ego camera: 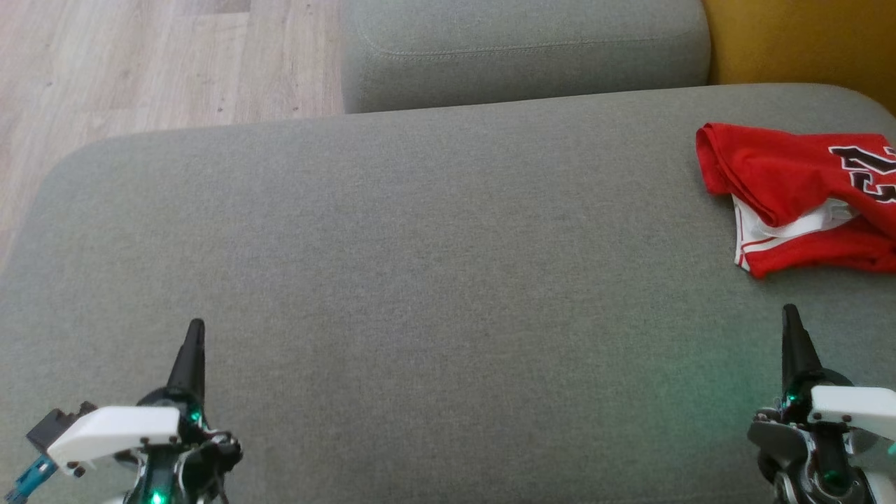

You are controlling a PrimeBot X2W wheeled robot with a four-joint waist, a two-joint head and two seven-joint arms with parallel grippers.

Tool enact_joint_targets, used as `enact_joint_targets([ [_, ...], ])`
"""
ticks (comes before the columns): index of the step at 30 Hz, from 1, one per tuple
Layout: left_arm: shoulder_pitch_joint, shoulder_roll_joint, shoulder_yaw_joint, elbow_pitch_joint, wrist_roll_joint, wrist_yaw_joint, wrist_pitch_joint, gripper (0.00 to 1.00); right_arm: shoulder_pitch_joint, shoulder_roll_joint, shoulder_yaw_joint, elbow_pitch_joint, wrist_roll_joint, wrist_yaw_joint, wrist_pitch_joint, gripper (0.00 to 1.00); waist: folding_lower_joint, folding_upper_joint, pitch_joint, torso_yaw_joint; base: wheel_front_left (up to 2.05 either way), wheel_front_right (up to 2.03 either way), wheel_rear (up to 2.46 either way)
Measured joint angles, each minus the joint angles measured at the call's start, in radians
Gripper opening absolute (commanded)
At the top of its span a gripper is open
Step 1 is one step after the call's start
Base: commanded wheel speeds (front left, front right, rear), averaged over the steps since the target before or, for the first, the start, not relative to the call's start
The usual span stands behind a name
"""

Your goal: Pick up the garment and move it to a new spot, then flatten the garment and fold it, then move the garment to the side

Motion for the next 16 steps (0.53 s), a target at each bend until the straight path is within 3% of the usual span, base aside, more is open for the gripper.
enact_joint_targets([
  [16,-0.017,0.0,0.025,-0.006,-0.151,-0.009,0.035,0.0,-0.019,0.023,-0.025,-0.006,0.135,0.0,0.037,0.0,0.0,0.0,0.007,-0.002,0.0,0.0,0.0],
])
